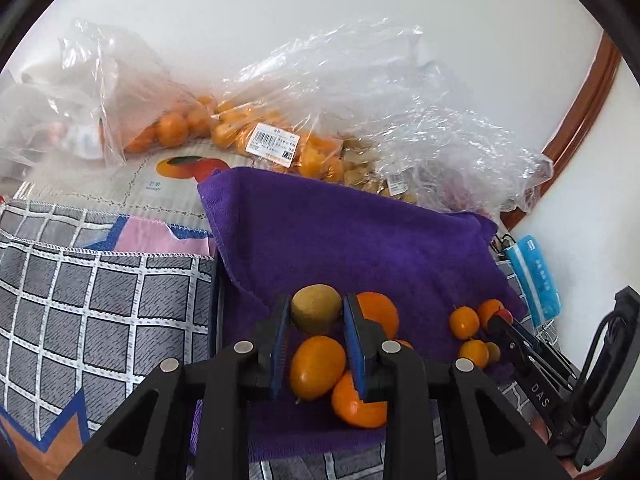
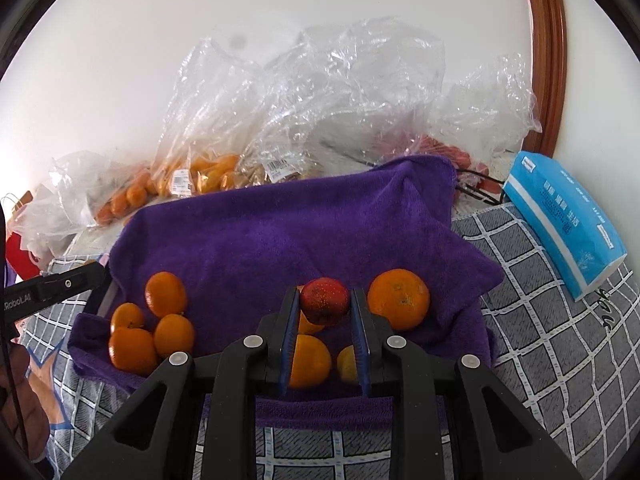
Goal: Organize fruits
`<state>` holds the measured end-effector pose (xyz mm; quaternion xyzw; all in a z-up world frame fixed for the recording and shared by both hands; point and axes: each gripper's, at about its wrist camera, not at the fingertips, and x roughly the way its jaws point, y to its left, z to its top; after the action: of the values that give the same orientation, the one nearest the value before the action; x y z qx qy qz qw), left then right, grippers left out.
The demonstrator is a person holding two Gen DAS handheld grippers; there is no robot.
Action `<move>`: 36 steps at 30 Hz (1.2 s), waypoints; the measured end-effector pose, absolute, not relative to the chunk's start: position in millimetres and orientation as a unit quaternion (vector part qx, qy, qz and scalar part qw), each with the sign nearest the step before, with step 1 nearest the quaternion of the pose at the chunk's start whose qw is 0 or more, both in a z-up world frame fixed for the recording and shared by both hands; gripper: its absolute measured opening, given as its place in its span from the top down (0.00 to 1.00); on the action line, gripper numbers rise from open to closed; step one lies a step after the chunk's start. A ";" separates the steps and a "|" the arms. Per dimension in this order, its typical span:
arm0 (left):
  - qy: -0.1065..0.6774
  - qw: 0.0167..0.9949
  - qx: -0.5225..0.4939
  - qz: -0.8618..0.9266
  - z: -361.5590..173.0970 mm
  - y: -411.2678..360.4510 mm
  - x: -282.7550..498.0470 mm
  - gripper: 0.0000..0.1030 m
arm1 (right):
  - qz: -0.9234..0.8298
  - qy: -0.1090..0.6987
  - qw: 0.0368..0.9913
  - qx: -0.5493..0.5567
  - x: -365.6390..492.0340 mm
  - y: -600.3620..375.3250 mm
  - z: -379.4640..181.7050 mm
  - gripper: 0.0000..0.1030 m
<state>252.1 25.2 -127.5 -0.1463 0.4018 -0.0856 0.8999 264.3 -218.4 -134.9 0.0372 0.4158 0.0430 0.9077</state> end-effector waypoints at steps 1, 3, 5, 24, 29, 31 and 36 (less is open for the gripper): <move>0.403 0.899 -0.146 -0.085 -129.8 24.9 254.1 0.76 | 0.042 0.417 0.907 0.037 265.5 -218.1 -136.3 0.76; 0.406 0.899 -0.145 -0.081 -134.5 25.7 256.2 0.76 | 0.041 0.419 0.907 0.035 266.4 -217.1 -139.5 0.76; 0.411 0.896 -0.147 -0.079 -139.2 26.6 257.7 0.76 | 0.039 0.421 0.906 0.030 267.7 -215.4 -142.6 0.76; 0.420 0.895 -0.115 -0.096 -135.3 17.5 247.9 0.55 | 0.012 0.414 0.910 0.015 260.1 -209.6 -132.3 0.49; 0.392 0.910 -0.087 -0.101 -115.2 18.9 213.0 0.38 | 0.002 0.398 0.917 0.031 243.4 -209.8 -105.0 0.36; 0.379 0.918 -0.070 -0.094 -107.6 19.9 196.0 0.33 | 0.001 0.395 0.918 0.036 234.2 -208.8 -93.5 0.33; 0.361 0.928 -0.025 -0.088 -92.2 22.9 151.4 0.23 | -0.009 0.387 0.922 0.035 204.2 -205.6 -66.1 0.26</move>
<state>151.4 22.9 -92.2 -0.0251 0.3609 -0.0879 0.9281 204.2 -205.6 -66.1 0.0349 0.3866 -0.0089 0.9215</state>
